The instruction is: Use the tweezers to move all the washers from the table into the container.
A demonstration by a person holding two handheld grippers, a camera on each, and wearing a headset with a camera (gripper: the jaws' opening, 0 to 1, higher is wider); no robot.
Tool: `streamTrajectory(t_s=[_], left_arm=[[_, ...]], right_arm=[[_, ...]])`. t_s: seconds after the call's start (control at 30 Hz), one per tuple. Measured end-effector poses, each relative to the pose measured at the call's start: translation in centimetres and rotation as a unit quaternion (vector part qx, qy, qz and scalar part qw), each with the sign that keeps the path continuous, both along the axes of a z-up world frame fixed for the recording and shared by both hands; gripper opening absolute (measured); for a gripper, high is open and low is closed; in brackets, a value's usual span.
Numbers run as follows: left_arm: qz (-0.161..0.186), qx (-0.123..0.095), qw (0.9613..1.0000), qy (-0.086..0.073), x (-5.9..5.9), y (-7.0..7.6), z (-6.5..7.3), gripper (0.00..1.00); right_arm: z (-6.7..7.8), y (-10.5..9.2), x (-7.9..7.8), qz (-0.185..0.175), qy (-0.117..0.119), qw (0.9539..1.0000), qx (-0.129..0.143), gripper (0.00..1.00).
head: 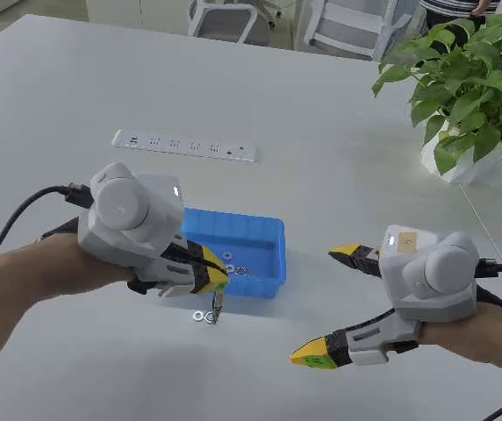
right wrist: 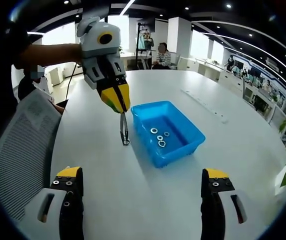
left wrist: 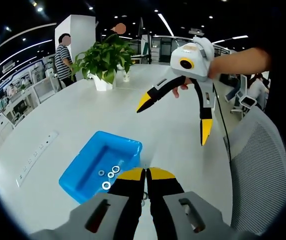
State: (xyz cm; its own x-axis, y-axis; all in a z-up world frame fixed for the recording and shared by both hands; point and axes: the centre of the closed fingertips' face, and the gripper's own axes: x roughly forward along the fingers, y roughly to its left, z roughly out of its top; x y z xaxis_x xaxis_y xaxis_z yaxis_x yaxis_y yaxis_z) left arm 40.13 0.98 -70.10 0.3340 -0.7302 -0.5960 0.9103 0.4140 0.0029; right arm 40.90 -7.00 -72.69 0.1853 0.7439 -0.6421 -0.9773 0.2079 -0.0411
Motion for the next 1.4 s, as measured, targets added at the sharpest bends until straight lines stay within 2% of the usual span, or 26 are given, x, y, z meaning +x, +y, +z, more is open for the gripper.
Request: streamTrajectory(t_s=[0.23, 0.33, 0.43, 0.63, 0.8, 1.0, 1.4], left_arm=[[-0.003, 0.001, 1.0000, 0.000, -0.2, -0.1, 0.0, 0.06], [-0.005, 0.004, 1.0000, 0.000, -0.2, -0.1, 0.0, 0.06], [-0.005, 0.003, 1.0000, 0.002, -0.3, 0.0, 0.1, 0.06], [-0.016, 0.004, 0.9999, 0.004, -0.6, -0.1, 0.1, 0.06], [-0.023, 0.004, 0.9997, 0.005, -0.8, -0.3, 0.2, 0.06], [-0.035, 0.008, 0.9993, 0.008, -1.0, -0.4, 0.2, 0.06], [-0.061, 0.018, 0.9979, 0.015, -1.3, 0.0, 0.1, 0.06]], right_arm=[[-0.3, 0.4, -0.3, 0.008, 0.002, 1.0000, -0.004, 0.96], [-0.5, 1.0, -0.8, 0.024, 0.004, 0.9997, 0.000, 0.91], [-0.6, 2.0, -0.9, 0.043, -0.008, 0.9990, 0.007, 0.81], [-0.7, 3.9, -1.0, 0.079, -0.016, 0.9967, 0.013, 0.63], [-1.0, 5.3, -0.9, 0.108, -0.023, 0.9938, 0.010, 0.52], [-1.4, 6.5, -1.1, 0.140, -0.026, 0.9898, 0.005, 0.43], [-2.6, 9.0, -1.7, 0.200, -0.030, 0.9792, -0.013, 0.30]])
